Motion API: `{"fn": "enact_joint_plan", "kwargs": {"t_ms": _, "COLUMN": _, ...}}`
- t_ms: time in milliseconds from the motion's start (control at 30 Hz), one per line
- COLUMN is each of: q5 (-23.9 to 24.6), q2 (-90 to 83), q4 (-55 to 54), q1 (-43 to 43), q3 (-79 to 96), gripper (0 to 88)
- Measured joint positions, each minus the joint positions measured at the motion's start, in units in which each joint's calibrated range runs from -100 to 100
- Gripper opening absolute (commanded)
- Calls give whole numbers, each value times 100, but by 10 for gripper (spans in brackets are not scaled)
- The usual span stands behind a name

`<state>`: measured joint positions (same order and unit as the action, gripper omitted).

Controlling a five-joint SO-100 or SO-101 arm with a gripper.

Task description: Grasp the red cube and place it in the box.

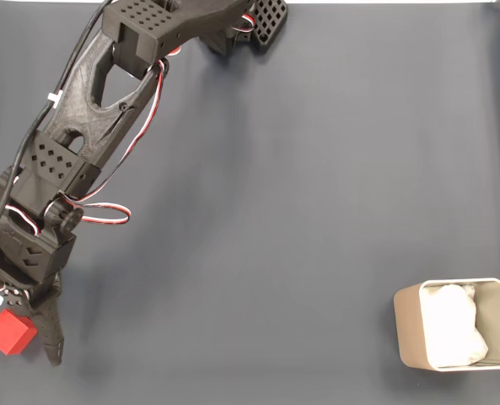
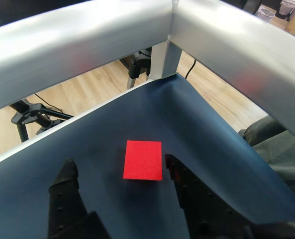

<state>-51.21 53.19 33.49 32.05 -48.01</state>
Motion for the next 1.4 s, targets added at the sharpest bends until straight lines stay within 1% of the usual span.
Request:
{"fn": "enact_joint_plan", "kwargs": {"t_ms": 267, "q5": -20, "q2": 0, "q4": 0, "q1": 0, "q3": 0, "gripper": 374}}
{"fn": "enact_joint_plan", "kwargs": {"t_ms": 500, "q5": -29, "q2": 0, "q4": 0, "q1": 0, "q3": 0, "gripper": 327}}
{"fn": "enact_joint_plan", "kwargs": {"t_ms": 900, "q5": -278, "q2": 9, "q4": 88, "q1": -22, "q3": 118, "gripper": 212}}
{"fn": "enact_joint_plan", "kwargs": {"t_ms": 1233, "q5": -322, "q2": 0, "q4": 175, "q1": -45, "q3": 118, "gripper": 175}}
{"fn": "enact_joint_plan", "kwargs": {"t_ms": 1400, "q5": -322, "q2": 0, "q4": 239, "q1": -45, "q3": 118, "gripper": 142}}
